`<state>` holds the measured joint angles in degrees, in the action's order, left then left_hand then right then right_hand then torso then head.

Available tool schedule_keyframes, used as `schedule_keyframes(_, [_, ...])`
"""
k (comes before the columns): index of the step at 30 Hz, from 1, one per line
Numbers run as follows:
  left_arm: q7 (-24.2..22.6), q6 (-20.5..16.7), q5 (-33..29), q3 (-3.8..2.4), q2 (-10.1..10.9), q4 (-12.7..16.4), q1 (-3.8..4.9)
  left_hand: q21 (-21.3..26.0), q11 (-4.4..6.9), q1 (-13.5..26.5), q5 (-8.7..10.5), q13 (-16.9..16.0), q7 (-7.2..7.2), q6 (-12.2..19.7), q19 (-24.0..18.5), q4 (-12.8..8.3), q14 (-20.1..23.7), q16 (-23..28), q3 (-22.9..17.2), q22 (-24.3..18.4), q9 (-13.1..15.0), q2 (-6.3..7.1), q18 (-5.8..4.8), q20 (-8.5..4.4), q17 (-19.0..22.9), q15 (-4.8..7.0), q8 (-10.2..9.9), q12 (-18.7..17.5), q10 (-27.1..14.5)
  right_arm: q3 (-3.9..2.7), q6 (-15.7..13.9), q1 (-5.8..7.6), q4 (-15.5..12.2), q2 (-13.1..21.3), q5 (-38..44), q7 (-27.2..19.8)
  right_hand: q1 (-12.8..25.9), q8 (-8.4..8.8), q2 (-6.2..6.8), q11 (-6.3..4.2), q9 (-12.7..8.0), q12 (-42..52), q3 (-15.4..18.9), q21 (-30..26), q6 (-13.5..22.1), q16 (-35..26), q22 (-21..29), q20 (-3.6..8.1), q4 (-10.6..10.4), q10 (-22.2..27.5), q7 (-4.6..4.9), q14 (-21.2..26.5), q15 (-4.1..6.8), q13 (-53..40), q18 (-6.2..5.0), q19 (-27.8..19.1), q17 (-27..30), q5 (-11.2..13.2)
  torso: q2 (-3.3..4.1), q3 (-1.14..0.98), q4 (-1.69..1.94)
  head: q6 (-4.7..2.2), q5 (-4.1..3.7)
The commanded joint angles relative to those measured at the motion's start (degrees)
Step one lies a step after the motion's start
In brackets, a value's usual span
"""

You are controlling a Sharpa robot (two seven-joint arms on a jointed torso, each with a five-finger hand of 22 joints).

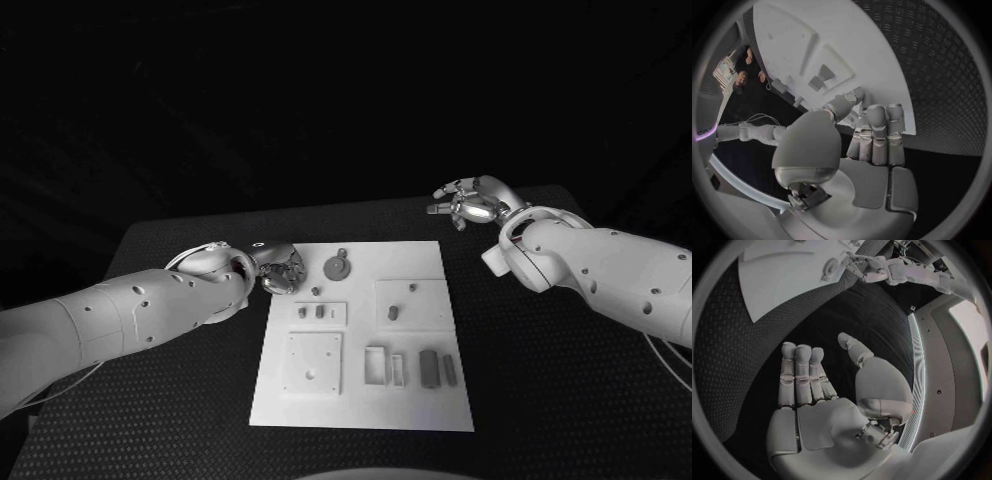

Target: Assemble the parts on the task board

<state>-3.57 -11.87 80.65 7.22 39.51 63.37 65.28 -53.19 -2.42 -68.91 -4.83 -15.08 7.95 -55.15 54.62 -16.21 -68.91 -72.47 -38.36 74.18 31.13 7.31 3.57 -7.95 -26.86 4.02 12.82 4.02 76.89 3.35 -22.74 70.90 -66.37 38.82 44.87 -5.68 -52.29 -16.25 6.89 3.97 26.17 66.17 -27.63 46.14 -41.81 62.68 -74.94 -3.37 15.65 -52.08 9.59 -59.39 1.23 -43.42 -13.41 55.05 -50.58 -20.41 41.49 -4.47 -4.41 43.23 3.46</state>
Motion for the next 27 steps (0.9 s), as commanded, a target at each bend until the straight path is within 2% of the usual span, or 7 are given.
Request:
schedule_keyframes(1, [-1.15,-2.59,-7.70,-0.85,0.27,-0.54,0.31,0.77,-0.40,-0.07,0.20,0.32,0.09,-0.05,-1.05,0.26,1.14,1.40,-0.30,-0.28,0.15,0.75,1.11,-1.23,0.73,-0.39,0.23,-0.28,-1.42,-0.02,6.92,-0.03,-0.57,0.56,6.82,1.24,-2.37,-0.64,0.71,0.65,-0.21,-4.32,-3.72,-0.38,-3.49,0.38,-0.80,-0.68,-0.76,6.68,1.41,0.99,0.18,3.25,-1.56,-0.07,0.45,1.89,-0.03,-0.04,-0.09,-0.37,-0.31])
schedule_keyframes(4, [-1.89,-3.55,-15.55,-0.96,0.50,-1.12,1.06,1.13,-0.41,0.26,0.39,0.30,0.30,0.40,-1.40,0.45,1.28,1.95,-0.18,-0.43,0.13,0.99,0.97,-1.10,1.05,-0.47,0.15,-0.12,-1.45,-0.01,9.24,-0.04,-1.13,1.06,9.57,1.45,-4.13,-0.99,0.97,0.89,-0.36,-11.01,-5.91,-0.33,-4.02,0.77,-1.05,-0.68,-0.39,6.96,1.36,0.92,-0.01,7.71,-1.59,0.00,0.65,2.94,-0.05,-0.05,-0.12,-0.62,-0.52])
schedule_keyframes(6, [-2.77,-4.64,-26.55,-1.01,0.97,-1.37,1.79,2.43,-0.75,1.10,0.57,0.34,0.52,0.69,-2.81,0.74,2.96,4.22,0.06,-0.95,0.18,1.31,0.57,-0.69,2.16,-0.81,0.23,-0.11,-1.84,0.00,11.20,-0.15,-1.81,1.47,14.19,1.51,-5.46,-1.64,1.31,1.74,-0.38,-23.73,-8.00,-0.18,-4.73,1.37,-1.08,-0.63,-0.15,5.35,1.67,0.77,-1.16,17.07,-1.59,0.47,0.85,4.71,-0.07,-0.14,-0.14,-0.77,-0.80])
schedule_keyframes(15, [-8.72,-6.48,-49.35,-1.04,2.75,1.45,2.68,5.83,-1.27,3.30,1.04,0.25,0.71,1.37,-5.21,1.24,4.56,10.08,1.26,-2.68,0.44,1.26,-0.43,-0.03,4.94,-1.30,0.68,0.05,-2.22,0.23,11.60,-0.92,-4.89,2.64,33.72,2.45,-9.63,-2.96,2.05,2.33,-0.57,-35.75,-10.02,-0.62,-6.43,1.91,-0.92,-0.39,0.50,-0.56,0.70,0.36,-1.25,25.87,-1.59,1.33,1.88,9.50,-0.04,-0.08,-0.14,-1.18,-1.26])
schedule_keyframes(19, [-11.16,-4.69,-56.41,-1.07,3.56,3.32,2.69,10.28,-2.46,5.55,1.03,0.50,0.85,2.03,-9.35,0.55,8.17,17.20,3.92,-4.66,0.70,0.80,-1.95,1.43,7.84,-3.03,1.01,-0.13,-3.86,0.95,11.29,-1.08,-6.43,2.69,41.70,3.89,-11.53,-3.68,3.24,2.10,-0.47,-39.78,-11.34,-0.95,-7.83,1.96,-0.93,-0.47,0.28,-4.18,-0.17,0.20,-0.95,28.07,-1.59,1.68,2.44,11.81,0.03,-0.05,-0.15,-1.18,-1.27])
schedule_keyframes(22, [-12.50,-3.77,-58.89,-1.07,4.19,4.98,2.71,13.41,-3.06,6.03,1.18,0.69,1.01,2.64,-11.84,0.26,10.40,22.70,5.03,-5.89,0.81,0.47,-2.72,2.86,9.53,-4.73,1.25,-0.11,-4.94,2.12,10.95,-1.09,-7.69,2.56,46.53,5.71,-12.52,-3.99,4.96,1.88,-0.38,-41.88,-13.55,-1.17,-8.65,2.05,-0.90,-0.43,-1.04,-6.09,-0.67,-0.08,-0.84,28.94,-1.59,2.12,2.78,14.50,0.00,-0.03,-0.11,-1.18,-1.34])
schedule_keyframes(27, [-13.76,-3.49,-61.23,-1.09,4.69,6.65,2.72,16.47,-3.47,6.40,1.11,1.13,0.99,3.23,-14.62,0.00,13.25,29.52,6.19,-6.74,0.90,0.19,-2.32,5.50,11.22,-7.48,1.45,-0.12,-6.23,3.27,10.98,-1.10,-8.86,2.02,50.69,7.76,-13.11,-4.16,6.30,1.73,-0.36,-43.80,-15.22,-1.30,-9.42,2.15,-0.95,-0.30,-2.33,-7.82,-0.83,-0.45,-0.67,29.53,-1.59,2.53,3.14,16.36,0.04,0.01,-0.10,-1.12,-1.35])
